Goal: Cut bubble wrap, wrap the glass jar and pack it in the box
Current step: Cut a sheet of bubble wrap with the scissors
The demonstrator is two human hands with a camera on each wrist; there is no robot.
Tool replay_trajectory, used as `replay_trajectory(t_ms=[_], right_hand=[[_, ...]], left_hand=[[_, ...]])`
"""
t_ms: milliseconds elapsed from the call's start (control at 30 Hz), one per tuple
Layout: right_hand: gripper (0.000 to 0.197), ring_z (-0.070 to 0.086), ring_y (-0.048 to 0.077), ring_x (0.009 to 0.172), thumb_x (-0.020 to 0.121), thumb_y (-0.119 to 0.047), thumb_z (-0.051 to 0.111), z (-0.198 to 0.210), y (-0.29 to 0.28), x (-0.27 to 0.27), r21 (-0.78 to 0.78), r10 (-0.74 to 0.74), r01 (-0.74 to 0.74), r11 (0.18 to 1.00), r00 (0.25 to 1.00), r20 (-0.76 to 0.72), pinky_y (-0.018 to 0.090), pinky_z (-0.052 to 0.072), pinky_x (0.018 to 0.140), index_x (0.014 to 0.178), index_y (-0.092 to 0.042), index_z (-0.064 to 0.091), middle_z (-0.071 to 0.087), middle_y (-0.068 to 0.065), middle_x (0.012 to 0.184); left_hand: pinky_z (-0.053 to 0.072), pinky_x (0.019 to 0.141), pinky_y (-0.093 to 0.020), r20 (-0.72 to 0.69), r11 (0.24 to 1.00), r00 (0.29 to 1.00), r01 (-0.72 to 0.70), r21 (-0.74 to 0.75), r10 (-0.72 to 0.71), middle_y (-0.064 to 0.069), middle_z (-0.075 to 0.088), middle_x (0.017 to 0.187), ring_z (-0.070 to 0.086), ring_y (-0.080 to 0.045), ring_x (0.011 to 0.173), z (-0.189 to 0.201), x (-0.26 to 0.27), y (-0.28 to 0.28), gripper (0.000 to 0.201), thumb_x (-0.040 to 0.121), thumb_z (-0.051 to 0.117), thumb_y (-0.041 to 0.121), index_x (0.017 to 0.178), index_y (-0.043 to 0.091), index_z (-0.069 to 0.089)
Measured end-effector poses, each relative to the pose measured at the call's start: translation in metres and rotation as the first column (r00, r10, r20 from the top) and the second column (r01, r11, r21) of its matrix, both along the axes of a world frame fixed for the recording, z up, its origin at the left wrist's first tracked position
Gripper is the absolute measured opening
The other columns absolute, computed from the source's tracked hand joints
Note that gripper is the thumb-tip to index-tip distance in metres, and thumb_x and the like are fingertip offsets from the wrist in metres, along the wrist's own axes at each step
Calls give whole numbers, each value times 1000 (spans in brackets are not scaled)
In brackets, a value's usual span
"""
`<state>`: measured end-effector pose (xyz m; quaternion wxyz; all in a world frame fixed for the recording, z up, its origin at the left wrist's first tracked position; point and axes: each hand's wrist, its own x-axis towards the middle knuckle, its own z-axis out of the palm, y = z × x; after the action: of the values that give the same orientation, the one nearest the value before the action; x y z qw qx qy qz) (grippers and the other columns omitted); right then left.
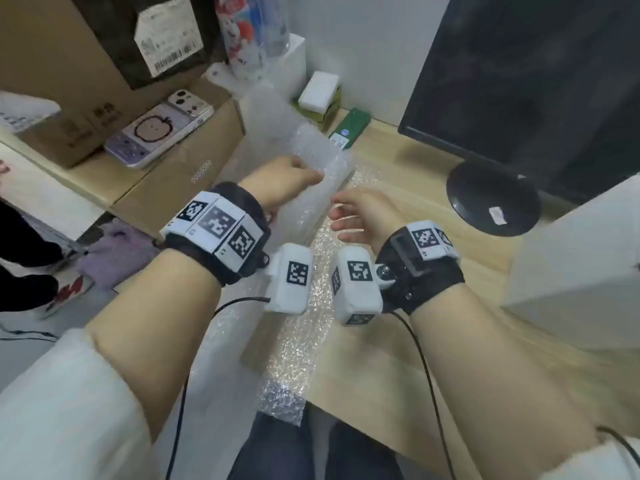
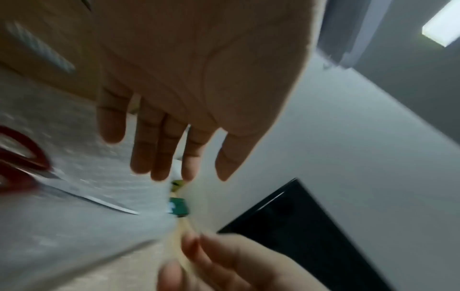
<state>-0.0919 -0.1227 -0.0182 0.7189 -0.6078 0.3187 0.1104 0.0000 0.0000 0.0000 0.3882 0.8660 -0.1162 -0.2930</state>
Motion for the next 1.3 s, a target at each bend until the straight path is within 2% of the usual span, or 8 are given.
replay_trajectory(t_ms=[100, 233, 367, 567, 767, 900, 1133, 1300], right_hand=[[14, 46, 17, 58, 90, -9, 51, -34, 19, -3, -23, -65, 62, 998, 986, -150, 30, 40, 56, 76, -11, 52, 50, 6, 69], [21, 42, 17, 56, 88, -3, 47, -81, 39, -5, -86, -67, 46, 995, 964, -259, 30, 36, 54, 69, -12, 47, 45, 6, 68], [23, 50, 22, 63, 83, -9, 52, -98, 44, -12, -236, -45, -22, 972, 960, -276, 36, 41, 62, 103, -20, 52, 57, 10, 83], [29, 61, 21, 73, 90, -23, 51, -91, 43, -17, -458, 26, -176, 871, 948, -316, 36, 50, 66, 118, -25, 42, 59, 2, 97], [45, 50, 6, 76, 94, -59, 26, -86, 19, -43, -439, -101, -40, 898, 950, -294, 29, 37, 65, 111, -22, 45, 53, -8, 92], [59, 57, 17, 91, 77, -70, 50, -85, -7, -75, -446, -217, 43, 894, 913, -346, 34, 43, 73, 111, -22, 48, 56, -2, 107], [42, 54, 22, 93, 75, -40, 64, -86, -43, -132, -614, -324, -57, 787, 809, -490, 41, 51, 83, 104, -23, 40, 50, 1, 104], [32, 52, 21, 74, 74, -29, 60, -83, -53, -131, -550, -299, -65, 833, 782, -546, 34, 49, 65, 97, -23, 39, 49, 2, 92]], left_hand=[[38, 70, -27, 136, 973, 985, 79, 219, -110, -7, 59, 111, 55, -24, 97, -34, 17, 35, 41, 80, 62, 39, 111, 12, 58], [45, 91, -38, 104, 941, 968, 192, 278, -229, -3, 64, 110, 59, -25, 101, -80, 36, 65, 66, 52, 50, 63, 104, 26, 62], [47, 84, -41, 119, 917, 960, 198, 345, -252, -1, 65, 95, 60, -27, 90, -102, 49, 57, 50, 58, 43, 56, 93, 24, 59], [33, 101, -44, 137, 880, 970, 117, 460, -200, -6, 49, 122, 42, -31, 117, -114, 47, 31, 65, 69, 69, 43, 122, 17, 44], [49, 82, -38, 38, 892, 970, 206, 402, -241, -9, 60, 102, 58, -28, 95, -113, 22, -7, 65, 53, 77, 43, 103, 9, 53], [53, 77, -36, -48, 902, 943, 328, 281, -328, -7, 66, 93, 63, -25, 85, -110, -8, -41, 53, 59, 78, 45, 94, 9, 57], [40, 57, -23, -293, 827, 775, 543, -144, -560, 1, 53, 61, 49, -13, 57, -82, -50, -79, 14, 79, 66, 24, 70, 16, 59], [41, 54, -20, -257, 902, 891, 284, -325, -373, 0, 56, 76, 51, -13, 63, -73, -20, -44, 24, 77, 66, 2, 90, 21, 57]])
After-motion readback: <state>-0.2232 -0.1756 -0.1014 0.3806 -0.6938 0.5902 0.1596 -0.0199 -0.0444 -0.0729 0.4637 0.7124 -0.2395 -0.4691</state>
